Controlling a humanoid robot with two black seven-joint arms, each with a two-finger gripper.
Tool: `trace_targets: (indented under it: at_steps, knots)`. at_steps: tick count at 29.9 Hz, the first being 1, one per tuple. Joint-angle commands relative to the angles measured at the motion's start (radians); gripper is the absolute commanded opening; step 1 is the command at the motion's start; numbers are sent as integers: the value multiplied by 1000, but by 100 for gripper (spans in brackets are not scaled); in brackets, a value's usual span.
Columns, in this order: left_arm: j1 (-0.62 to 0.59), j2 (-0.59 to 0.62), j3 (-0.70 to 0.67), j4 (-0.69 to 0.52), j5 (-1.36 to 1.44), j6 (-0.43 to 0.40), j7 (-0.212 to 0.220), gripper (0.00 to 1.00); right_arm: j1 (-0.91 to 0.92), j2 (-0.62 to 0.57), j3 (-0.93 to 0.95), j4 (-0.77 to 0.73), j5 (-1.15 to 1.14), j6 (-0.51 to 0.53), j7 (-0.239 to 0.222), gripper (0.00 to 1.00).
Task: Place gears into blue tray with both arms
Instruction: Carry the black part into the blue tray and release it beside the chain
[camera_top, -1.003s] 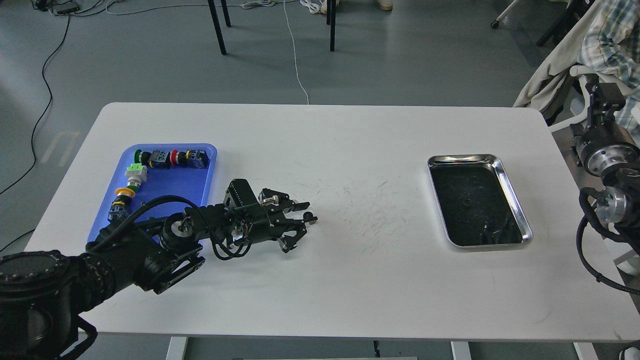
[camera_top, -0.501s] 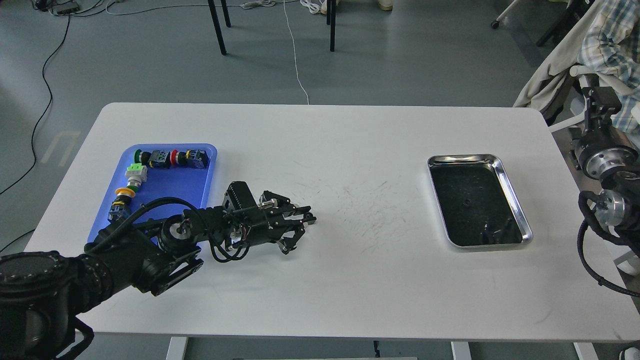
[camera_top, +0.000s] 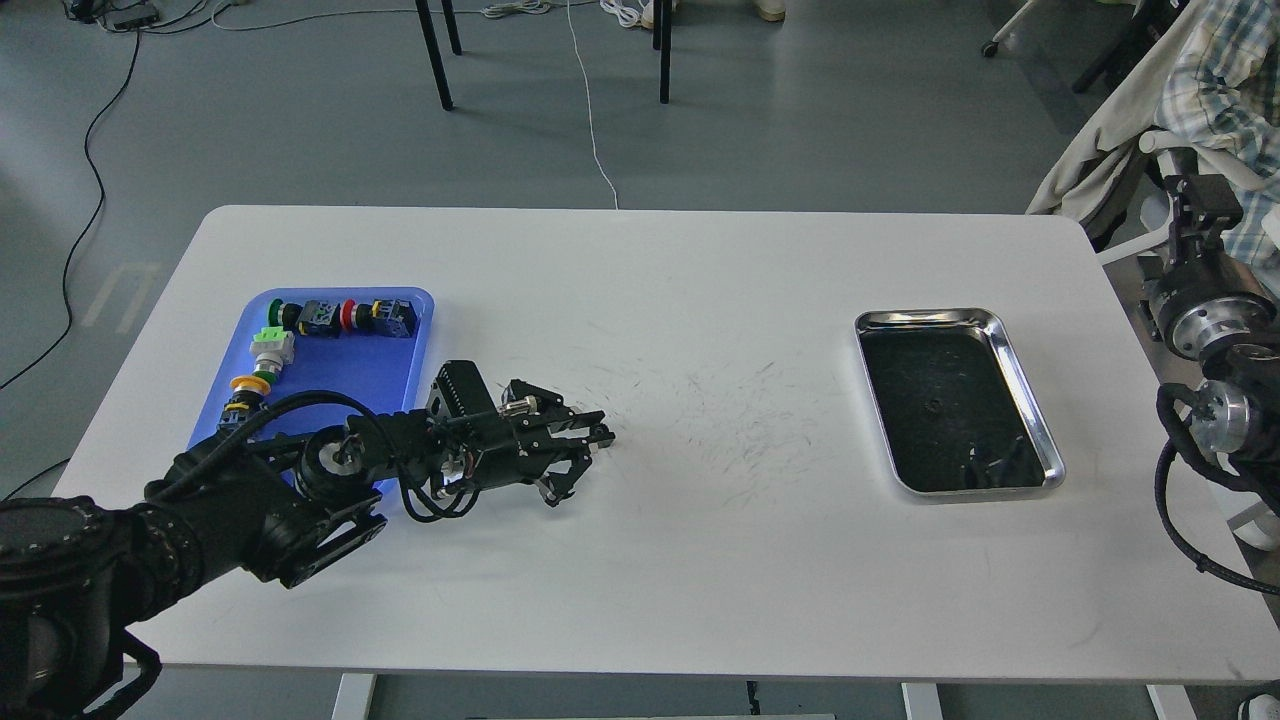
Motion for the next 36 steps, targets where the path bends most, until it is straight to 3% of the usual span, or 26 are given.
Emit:
trace_targets:
  at_steps: [1, 14, 24, 29, 36]
  knots:
    - [-24, 33, -3, -2, -17, 0, 0, 9, 0, 5, 0, -2, 0, 0, 0, 96]
    - [-146, 250, -3, -2, -74, -5, 0, 9, 0, 11, 0, -2, 0, 0, 2, 96]
    - [-70, 389, -1, 15, -143, 1, 0, 9, 1, 11, 2, 1, 0, 0, 3, 96]
    - [-39, 398, -1, 32, -183, 4, 0, 9, 1, 4, 2, 1, 0, 2, 3, 96]
    - [4, 324, -1, 173, -200, 43, 0, 9, -2, -2, 2, 1, 0, 2, 3, 96]
